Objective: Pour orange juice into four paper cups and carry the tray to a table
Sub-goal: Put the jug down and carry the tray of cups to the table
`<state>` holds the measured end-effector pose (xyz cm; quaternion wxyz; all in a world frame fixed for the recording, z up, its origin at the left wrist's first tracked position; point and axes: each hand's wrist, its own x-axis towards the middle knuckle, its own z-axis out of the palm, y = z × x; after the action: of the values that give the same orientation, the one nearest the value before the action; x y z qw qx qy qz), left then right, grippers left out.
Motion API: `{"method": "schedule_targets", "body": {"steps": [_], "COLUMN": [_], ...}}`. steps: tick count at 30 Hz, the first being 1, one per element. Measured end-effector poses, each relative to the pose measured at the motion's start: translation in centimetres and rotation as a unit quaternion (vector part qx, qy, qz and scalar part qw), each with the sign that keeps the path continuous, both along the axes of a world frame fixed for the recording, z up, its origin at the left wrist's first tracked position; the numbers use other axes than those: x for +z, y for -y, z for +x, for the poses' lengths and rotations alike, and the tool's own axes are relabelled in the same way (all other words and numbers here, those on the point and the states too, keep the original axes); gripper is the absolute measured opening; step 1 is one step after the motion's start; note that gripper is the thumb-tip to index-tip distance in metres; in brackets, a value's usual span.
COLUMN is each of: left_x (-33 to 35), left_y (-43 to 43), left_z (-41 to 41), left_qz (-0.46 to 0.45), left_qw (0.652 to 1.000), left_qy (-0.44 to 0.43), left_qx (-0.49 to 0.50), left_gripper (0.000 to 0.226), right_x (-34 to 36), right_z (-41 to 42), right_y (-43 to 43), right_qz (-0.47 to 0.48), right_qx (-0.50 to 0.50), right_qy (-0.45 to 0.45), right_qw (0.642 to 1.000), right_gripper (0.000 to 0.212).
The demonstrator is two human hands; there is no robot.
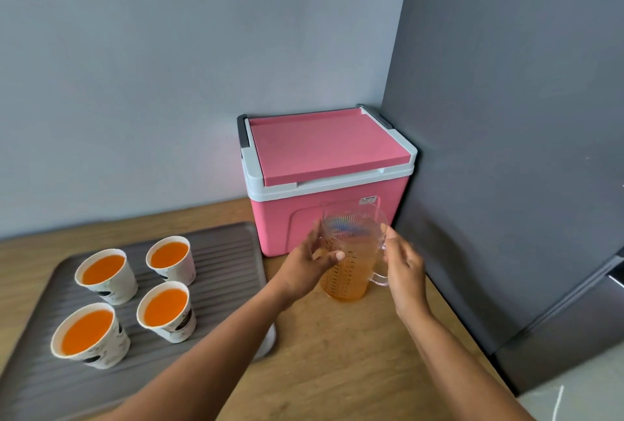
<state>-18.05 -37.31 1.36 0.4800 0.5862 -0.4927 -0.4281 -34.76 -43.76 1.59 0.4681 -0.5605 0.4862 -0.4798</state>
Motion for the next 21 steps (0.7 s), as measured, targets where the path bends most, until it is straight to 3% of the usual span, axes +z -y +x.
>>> {"method": "schedule_targets", "body": {"steps": [4, 7, 11, 17, 21], "left_x": [0.4, 1.5, 3.2, 5.2, 5.3], "left_y": [-0.7, -1.9, -5.0, -11.8, -17.2], "left_z": [-0.1, 0.5, 2.4, 6.0, 9.7], "left_qz": [0.003, -0.014, -0.051, -0.078, -0.095], "left_qw": [0.999, 0.994, 0.984, 0.967, 0.944], "left_qy": [-0.005, 0.014, -0.006, -0.010, 0.014], "left_qx": [0.039, 0.108, 0.168, 0.243, 0.316], "left_gripper": [0.084, 0.068, 0.040, 0.025, 0.024], "right_x": [-0.1, 0.6, 2.4, 3.2, 1.6], "right_z": [0.1, 0.7, 2.4, 7.7, 11.5], "right_y": [0.6, 0.3, -1.5, -6.3, -9.2], "right_qz": [-0.070, -0.161, -0.261, -0.259, -0.180], "right_qx": [-0.032, -0.063, -0.037, 0.108, 0.218], "right_qy": [-0.071, -0.097, -0.102, -0.062, -0.086], "right_qw": [0.995, 0.980, 0.959, 0.958, 0.955], "right_gripper": [0.036, 0.046, 0.038, 0.029, 0.031]}}
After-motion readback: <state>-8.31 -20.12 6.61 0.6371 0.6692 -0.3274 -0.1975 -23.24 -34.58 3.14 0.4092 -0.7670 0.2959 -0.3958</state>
